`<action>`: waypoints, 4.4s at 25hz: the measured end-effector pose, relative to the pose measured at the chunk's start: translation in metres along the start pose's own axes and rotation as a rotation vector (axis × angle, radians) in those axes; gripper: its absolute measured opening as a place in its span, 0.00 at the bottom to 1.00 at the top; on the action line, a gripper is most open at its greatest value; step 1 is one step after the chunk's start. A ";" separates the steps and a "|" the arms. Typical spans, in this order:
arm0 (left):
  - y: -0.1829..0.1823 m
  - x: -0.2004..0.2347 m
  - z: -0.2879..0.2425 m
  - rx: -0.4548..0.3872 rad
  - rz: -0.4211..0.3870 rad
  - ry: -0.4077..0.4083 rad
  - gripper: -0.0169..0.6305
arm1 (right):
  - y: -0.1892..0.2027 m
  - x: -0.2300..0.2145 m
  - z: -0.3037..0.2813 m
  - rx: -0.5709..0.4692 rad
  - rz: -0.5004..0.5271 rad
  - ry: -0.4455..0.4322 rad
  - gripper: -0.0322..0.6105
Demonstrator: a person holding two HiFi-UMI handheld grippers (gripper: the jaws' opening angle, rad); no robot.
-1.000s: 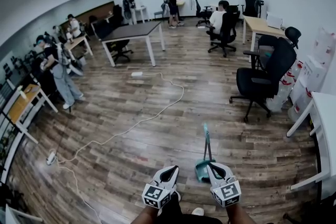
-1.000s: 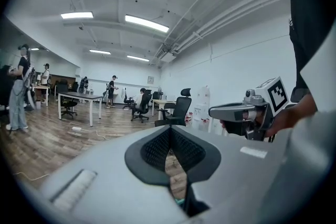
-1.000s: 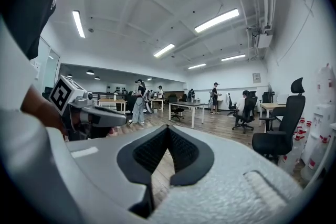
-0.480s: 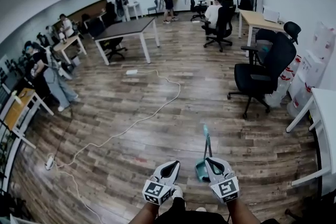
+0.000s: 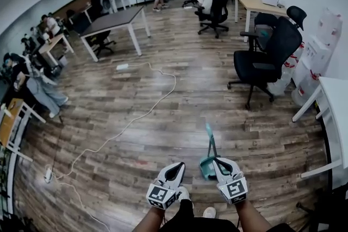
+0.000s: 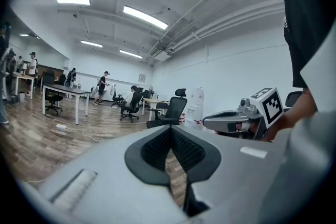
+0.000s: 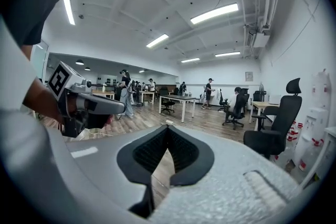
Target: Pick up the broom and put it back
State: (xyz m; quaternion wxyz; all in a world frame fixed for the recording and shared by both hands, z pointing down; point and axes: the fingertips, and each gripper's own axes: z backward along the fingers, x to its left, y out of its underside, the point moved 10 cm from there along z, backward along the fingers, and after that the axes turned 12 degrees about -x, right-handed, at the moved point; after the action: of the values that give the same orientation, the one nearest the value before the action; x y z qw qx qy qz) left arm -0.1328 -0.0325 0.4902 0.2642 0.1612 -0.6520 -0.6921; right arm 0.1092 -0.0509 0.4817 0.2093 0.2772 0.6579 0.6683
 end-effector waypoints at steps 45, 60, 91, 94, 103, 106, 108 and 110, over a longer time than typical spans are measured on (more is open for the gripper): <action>0.086 0.085 -0.073 0.288 0.032 0.157 0.05 | 0.184 -0.082 -0.140 0.499 -0.072 0.252 0.26; 0.091 0.084 -0.062 0.321 0.045 0.171 0.05 | 0.197 -0.072 -0.130 0.542 -0.099 0.293 0.19; 0.073 -0.009 -0.008 0.278 0.005 0.100 0.05 | 0.121 -0.032 0.010 0.367 -0.034 0.289 0.19; 0.067 -0.012 -0.006 0.222 0.005 0.088 0.05 | 0.096 -0.033 0.017 0.292 -0.020 0.279 0.19; 0.050 -0.027 -0.007 0.153 0.008 0.096 0.05 | 0.014 -0.035 0.029 0.097 0.004 0.239 0.19; 0.046 -0.032 -0.005 0.134 0.015 0.091 0.05 | -0.009 -0.034 0.033 0.037 0.014 0.233 0.19; 0.043 -0.032 -0.006 0.122 0.013 0.091 0.05 | -0.026 -0.034 0.033 -0.004 0.025 0.230 0.19; 0.039 -0.033 -0.007 0.110 0.012 0.092 0.05 | -0.042 -0.033 0.033 -0.038 0.044 0.226 0.19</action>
State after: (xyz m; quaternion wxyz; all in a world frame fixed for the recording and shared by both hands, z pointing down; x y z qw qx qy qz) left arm -0.0963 -0.0194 0.5241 0.2889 0.2030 -0.6772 -0.6456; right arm 0.1525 -0.0449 0.4362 0.1244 0.2104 0.6582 0.7121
